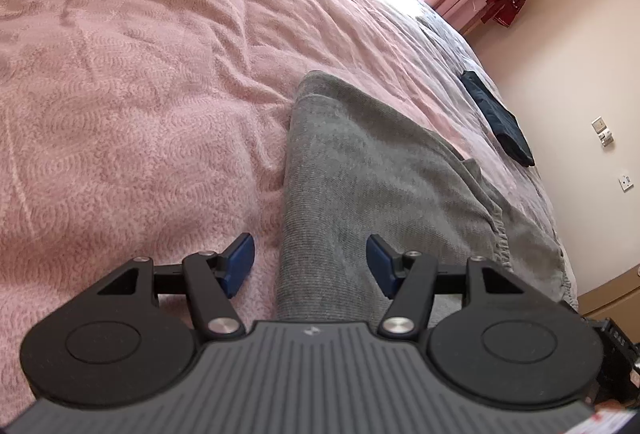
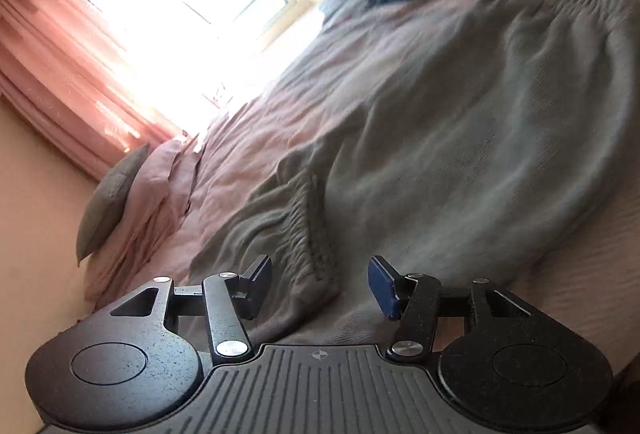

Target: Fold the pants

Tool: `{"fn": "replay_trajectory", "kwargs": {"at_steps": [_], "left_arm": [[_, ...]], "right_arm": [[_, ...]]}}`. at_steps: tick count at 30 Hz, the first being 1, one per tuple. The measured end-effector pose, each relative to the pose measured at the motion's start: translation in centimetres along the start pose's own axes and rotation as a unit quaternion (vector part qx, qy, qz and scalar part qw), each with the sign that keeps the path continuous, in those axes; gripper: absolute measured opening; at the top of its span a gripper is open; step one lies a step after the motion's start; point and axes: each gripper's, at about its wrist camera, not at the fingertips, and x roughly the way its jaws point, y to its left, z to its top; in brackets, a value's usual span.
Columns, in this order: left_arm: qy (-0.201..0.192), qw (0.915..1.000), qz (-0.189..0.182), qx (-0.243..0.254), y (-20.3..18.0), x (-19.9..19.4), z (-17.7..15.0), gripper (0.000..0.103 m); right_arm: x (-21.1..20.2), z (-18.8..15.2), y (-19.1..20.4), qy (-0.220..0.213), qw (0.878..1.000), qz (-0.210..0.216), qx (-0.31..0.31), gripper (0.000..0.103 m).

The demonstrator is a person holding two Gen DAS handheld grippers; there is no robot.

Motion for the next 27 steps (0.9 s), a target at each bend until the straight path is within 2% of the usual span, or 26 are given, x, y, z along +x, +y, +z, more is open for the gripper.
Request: {"fn": "replay_trajectory", "kwargs": {"at_steps": [2, 5, 10, 13, 16, 18, 19, 21, 23, 27], "left_arm": [[-0.002, 1.0, 0.003, 0.002, 0.1, -0.5, -0.2, 0.057], [-0.001, 1.0, 0.004, 0.004, 0.3, -0.8, -0.2, 0.057], [0.004, 1.0, 0.004, 0.006, 0.5, -0.4, 0.1, 0.057], [0.006, 0.9999, 0.003, 0.01, 0.5, -0.2, 0.3, 0.057], [0.008, 0.9999, 0.001, 0.008, 0.7, 0.0, 0.6, 0.057], [0.009, 0.9999, 0.0, 0.009, 0.7, 0.1, 0.7, 0.057], [0.01, 0.9999, 0.001, 0.011, 0.7, 0.2, 0.8, 0.057], [0.01, 0.9998, 0.004, 0.016, 0.6, 0.4, 1.1, 0.057], [0.01, 0.9997, 0.007, 0.019, 0.3, 0.6, 1.2, 0.057], [0.011, 0.9996, 0.01, 0.024, 0.0, 0.9, 1.4, 0.057]], "right_arm": [[2.9, 0.4, 0.1, 0.036, 0.998, -0.013, 0.04, 0.049], [5.2, 1.4, 0.2, 0.064, 0.996, -0.026, 0.049, 0.049], [7.4, 3.7, 1.6, 0.11, 0.994, -0.007, -0.007, 0.044], [8.8, 4.6, 2.0, 0.129, 0.99, -0.03, -0.041, 0.044], [10.7, 4.6, 0.4, 0.164, 0.986, -0.008, -0.031, 0.044], [11.2, 5.0, -0.2, 0.175, 0.984, 0.024, -0.025, 0.044], [11.5, 5.1, -0.2, 0.178, 0.983, 0.026, -0.028, 0.043], [11.7, 5.1, 0.0, 0.175, 0.983, 0.031, -0.039, 0.03], [11.6, 5.1, 0.3, 0.165, 0.984, 0.027, -0.055, 0.021], [9.4, 5.2, 0.9, 0.136, 0.988, 0.033, -0.06, 0.018]]}}
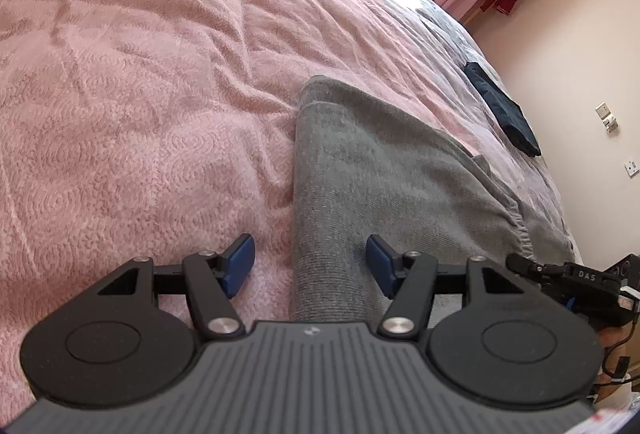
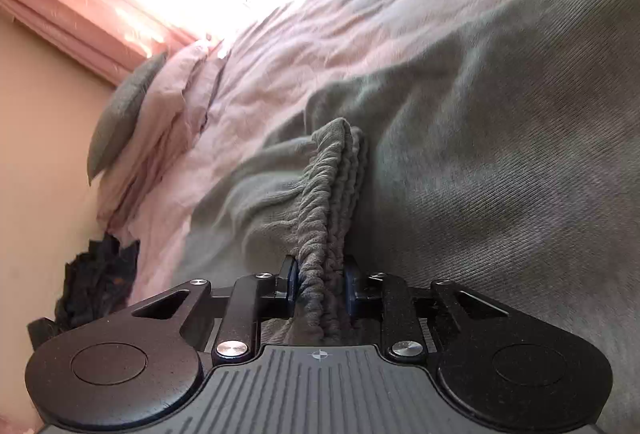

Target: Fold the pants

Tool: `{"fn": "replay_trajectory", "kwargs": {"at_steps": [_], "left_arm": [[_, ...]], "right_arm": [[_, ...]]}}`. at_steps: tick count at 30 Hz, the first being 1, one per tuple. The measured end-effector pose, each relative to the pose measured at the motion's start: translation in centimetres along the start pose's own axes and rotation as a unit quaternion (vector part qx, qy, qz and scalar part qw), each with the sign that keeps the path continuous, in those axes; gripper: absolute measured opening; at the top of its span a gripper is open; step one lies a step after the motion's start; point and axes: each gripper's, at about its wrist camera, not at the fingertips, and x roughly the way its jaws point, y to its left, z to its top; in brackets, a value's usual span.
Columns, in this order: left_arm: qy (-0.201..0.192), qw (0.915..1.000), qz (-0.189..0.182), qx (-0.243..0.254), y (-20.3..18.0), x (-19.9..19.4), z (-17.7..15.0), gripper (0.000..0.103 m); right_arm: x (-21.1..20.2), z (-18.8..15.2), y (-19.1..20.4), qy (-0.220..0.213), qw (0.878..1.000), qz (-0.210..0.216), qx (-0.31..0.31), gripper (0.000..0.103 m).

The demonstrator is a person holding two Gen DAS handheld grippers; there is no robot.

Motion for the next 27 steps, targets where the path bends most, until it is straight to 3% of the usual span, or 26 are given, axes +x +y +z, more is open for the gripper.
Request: {"fn": "replay_trajectory", "kwargs": {"at_steps": [10, 14, 18, 20, 21, 25, 27], "left_arm": [[0.004, 0.9995, -0.016, 0.026, -1.2, 0.0, 0.5, 0.057], [0.007, 0.9984, -0.007, 0.055, -2.2, 0.5, 0.4, 0.057], [-0.002, 0.9973, 0.014, 0.072, -2.8, 0.3, 0.3, 0.057], [-0.019, 0.9954, 0.033, 0.088, -3.2, -0.3, 0.6, 0.056], [-0.03, 0.9937, 0.042, 0.099, -3.5, -0.6, 0.9, 0.054], [-0.064, 0.9852, 0.064, 0.146, -4.9, -0.8, 2.9, 0.047], [-0.076, 0.9819, 0.058, 0.164, -5.9, -0.3, 4.0, 0.04]], "right_arm": [[-3.6, -0.7, 1.1, -0.039, 0.997, -0.071, -0.004, 0.018], [-0.8, -1.7, -0.3, -0.012, 0.99, -0.135, -0.03, 0.018], [-0.8, -2.5, 0.6, -0.025, 0.987, -0.152, -0.054, 0.023], [-1.2, -2.8, 2.1, -0.033, 0.976, -0.191, -0.099, 0.039], [-1.3, -2.9, 3.0, -0.039, 0.969, -0.212, -0.123, 0.041], [-1.4, -3.0, 6.4, -0.113, 0.931, -0.283, -0.201, 0.042], [-0.6, -2.7, 7.7, -0.146, 0.921, -0.274, -0.235, 0.041]]}}
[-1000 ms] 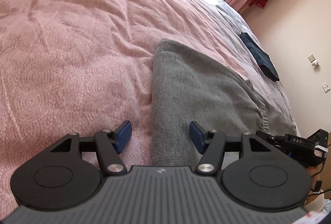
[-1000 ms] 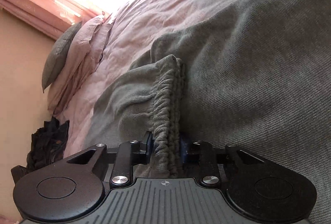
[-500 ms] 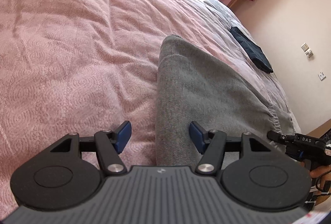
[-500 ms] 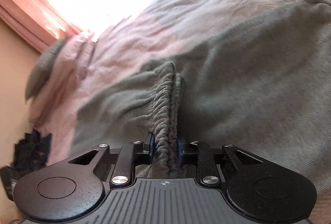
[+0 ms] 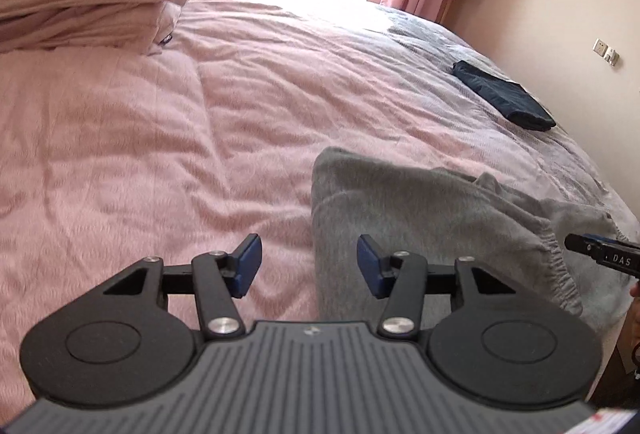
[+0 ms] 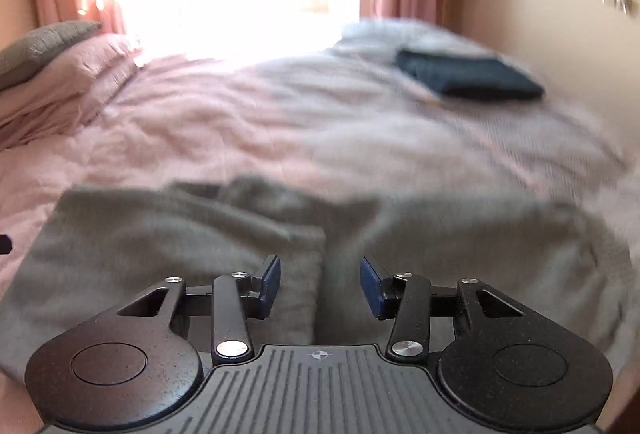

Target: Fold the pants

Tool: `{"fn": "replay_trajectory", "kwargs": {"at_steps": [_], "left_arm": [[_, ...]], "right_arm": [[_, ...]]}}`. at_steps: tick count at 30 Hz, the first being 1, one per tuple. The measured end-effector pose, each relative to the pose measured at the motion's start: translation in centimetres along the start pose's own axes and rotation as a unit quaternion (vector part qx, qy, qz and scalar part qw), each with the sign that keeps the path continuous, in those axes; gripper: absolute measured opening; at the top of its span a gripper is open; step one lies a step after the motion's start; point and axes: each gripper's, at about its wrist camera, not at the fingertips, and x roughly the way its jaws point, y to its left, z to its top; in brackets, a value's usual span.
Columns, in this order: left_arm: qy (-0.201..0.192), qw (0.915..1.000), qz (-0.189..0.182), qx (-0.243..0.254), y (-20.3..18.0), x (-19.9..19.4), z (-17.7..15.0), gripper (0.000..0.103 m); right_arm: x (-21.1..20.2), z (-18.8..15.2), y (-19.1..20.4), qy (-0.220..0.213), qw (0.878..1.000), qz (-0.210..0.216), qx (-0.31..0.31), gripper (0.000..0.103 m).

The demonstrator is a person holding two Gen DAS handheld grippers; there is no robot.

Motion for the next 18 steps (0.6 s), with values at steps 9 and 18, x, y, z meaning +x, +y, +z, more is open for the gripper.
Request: {"fn": "replay_trajectory", "kwargs": {"at_steps": [9, 18], "left_arm": [[0.016, 0.9936, 0.009, 0.112, -4.9, 9.8, 2.2, 0.035], [0.024, 0.9946, 0.018, 0.1, -4.2, 4.3, -0.5, 0.032]], "right_arm": [[8.5, -3.2, 3.5, -0.013, 0.992, -0.021, -0.127, 0.018], [0.2, -3.7, 1.8, -0.032, 0.995, 0.013, -0.09, 0.019]]}}
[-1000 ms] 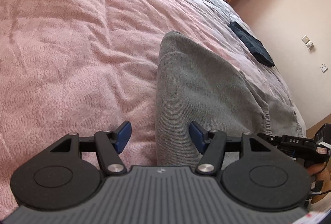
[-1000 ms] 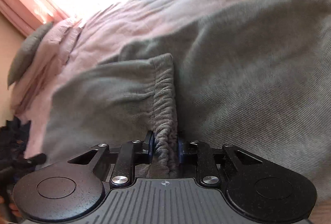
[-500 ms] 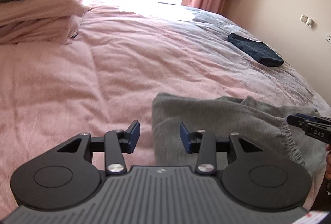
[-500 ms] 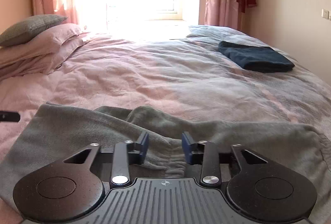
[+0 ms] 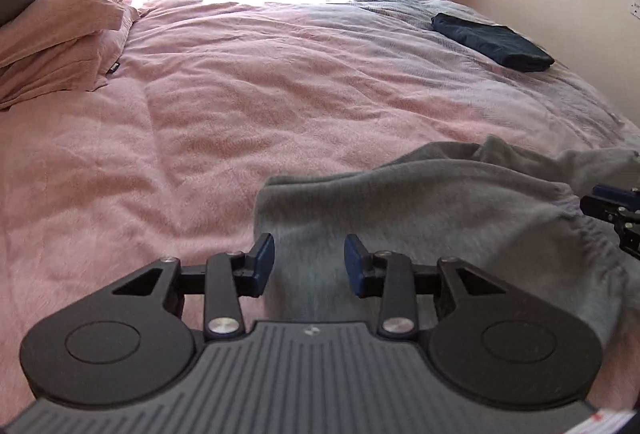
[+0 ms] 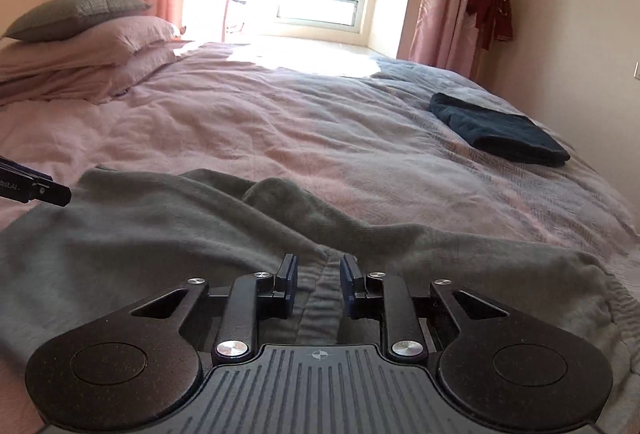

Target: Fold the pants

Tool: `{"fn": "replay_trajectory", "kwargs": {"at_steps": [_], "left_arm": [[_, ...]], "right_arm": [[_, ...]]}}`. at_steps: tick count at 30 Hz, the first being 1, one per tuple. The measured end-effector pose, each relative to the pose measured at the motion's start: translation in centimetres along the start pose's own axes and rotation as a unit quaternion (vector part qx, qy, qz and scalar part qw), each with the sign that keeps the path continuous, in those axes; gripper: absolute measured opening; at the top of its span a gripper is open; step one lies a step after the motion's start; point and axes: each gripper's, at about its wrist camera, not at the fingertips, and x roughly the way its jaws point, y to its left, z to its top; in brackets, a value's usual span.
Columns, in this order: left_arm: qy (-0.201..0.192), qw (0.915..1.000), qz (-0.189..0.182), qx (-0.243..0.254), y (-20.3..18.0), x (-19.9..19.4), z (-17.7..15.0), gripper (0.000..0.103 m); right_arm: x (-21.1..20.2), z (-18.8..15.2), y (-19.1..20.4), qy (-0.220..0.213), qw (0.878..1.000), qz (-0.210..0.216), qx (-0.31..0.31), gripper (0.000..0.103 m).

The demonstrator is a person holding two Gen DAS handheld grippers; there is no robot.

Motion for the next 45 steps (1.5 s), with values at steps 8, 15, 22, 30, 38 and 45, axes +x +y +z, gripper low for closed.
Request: {"fn": "replay_trajectory", "kwargs": {"at_steps": [8, 15, 22, 30, 38, 45], "left_arm": [[0.016, 0.9998, -0.007, 0.004, -2.4, -6.0, -7.6, 0.035], [0.039, 0.9978, 0.054, -0.002, -4.5, -6.9, -6.3, 0.034], [0.041, 0.9973, 0.06, 0.006, -6.3, -9.2, -6.7, 0.038], [0.021, 0.9975, 0.047, -0.049, -2.7, -9.6, -6.6, 0.052], [0.015, 0.9465, -0.09, -0.31, 5.3, -5.8, -10.2, 0.068], [0.017, 0.9425, -0.128, -0.308, 4.1, -3.3, -9.1, 0.055]], "right_arm": [[-2.5, -5.2, 2.9, 0.031, 0.999, 0.006, -0.024, 0.018], [-4.4, -3.5, 2.3, 0.061, 0.998, 0.009, 0.015, 0.039], [-8.2, -4.7, 0.5, 0.062, 0.995, 0.009, 0.073, 0.052], [-12.0, -6.1, -3.7, 0.044, 0.988, -0.012, 0.145, 0.052], [-14.5, -9.4, -11.1, 0.048, 0.959, -0.085, 0.266, 0.052], [-15.2, -10.5, -14.1, 0.043, 0.944, -0.113, 0.307, 0.052]]}}
